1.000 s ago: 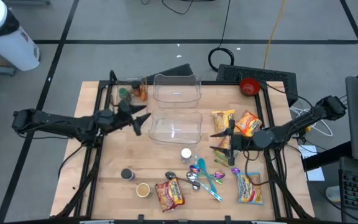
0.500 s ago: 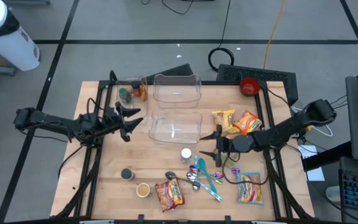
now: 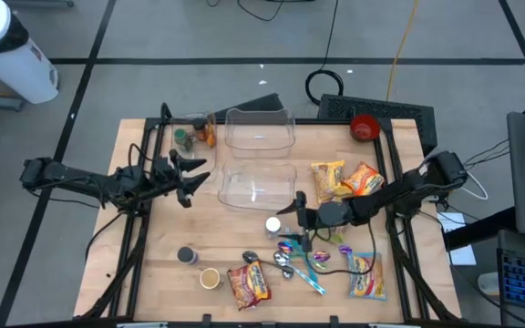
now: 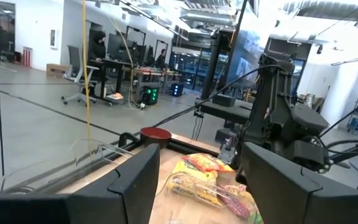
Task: Pick & Place Food Item
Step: Put the white seasoning bottle into the top left transparent bin
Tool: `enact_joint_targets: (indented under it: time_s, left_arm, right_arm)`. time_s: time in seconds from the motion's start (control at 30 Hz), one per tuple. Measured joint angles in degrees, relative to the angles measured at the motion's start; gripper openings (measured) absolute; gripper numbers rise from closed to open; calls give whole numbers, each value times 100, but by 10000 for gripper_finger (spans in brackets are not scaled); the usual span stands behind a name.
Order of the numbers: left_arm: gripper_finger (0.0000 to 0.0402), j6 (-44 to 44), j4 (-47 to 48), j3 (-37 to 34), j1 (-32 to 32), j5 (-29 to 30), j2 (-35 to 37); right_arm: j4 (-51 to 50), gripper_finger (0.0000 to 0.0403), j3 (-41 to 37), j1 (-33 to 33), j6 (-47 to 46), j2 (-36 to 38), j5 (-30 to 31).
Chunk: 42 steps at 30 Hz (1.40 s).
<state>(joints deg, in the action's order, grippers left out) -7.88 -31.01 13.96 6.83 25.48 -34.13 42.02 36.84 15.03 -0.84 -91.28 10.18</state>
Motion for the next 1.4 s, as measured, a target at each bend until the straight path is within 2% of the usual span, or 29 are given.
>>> enact_joint_targets:
  time_s: [0.27, 0.6, 0.9, 1.03, 1.13, 1.23, 1.4]
  left_arm:
    - [232, -22, 55, 0, 0, -1, -14]
    - [232, -35, 88, 0, 0, -1, -36]
    - [232, -35, 85, 0, 0, 1, -37]
    - [232, -35, 85, 0, 0, 0, -37]
    - [232, -39, 87, 0, 0, 1, -37]
    - [232, -39, 90, 0, 0, -1, -35]
    - [232, -44, 94, 0, 0, -1, -37]
  right_arm:
    - [-181, 314, 319, -39, 14, -361, -34]
    - [-264, 313, 306, -17, -267, -294, -865]
    - [-475, 313, 467, 168, -448, -294, -1048]
    - [-1254, 313, 897, 296, -225, -289, -1023]
    - [-1852, 313, 1060, 358, -136, -289, -657]
    - [-2179, 313, 1065, 452, -166, -289, -272]
    - [-2327, 313, 1065, 617, -322, -291, 28]
